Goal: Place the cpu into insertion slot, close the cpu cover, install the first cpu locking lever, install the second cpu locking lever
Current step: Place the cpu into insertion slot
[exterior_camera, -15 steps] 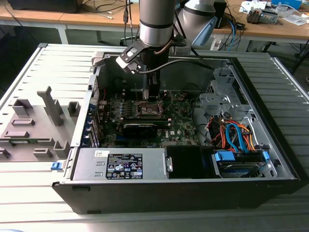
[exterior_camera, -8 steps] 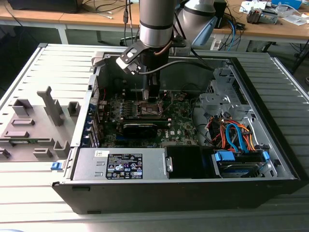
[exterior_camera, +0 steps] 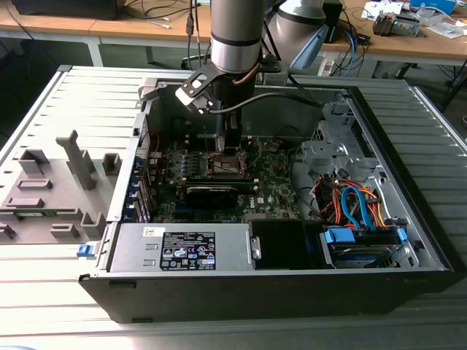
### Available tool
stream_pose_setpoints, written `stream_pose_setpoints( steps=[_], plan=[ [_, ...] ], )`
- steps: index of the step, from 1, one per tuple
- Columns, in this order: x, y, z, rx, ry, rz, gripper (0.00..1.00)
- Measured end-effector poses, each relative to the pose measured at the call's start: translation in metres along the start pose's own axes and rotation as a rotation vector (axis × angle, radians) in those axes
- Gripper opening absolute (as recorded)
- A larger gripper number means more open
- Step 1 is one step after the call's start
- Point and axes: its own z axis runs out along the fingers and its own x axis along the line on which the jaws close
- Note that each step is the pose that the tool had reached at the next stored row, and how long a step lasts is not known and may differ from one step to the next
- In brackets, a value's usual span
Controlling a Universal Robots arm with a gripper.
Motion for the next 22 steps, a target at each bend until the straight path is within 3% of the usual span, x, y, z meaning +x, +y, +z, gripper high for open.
stream_pose_setpoints(
  steps=[22],
  plan=[
    [0.0001, 0.0000, 0.0048, 0.0000, 0.0000, 0.000, 0.55]
  ],
)
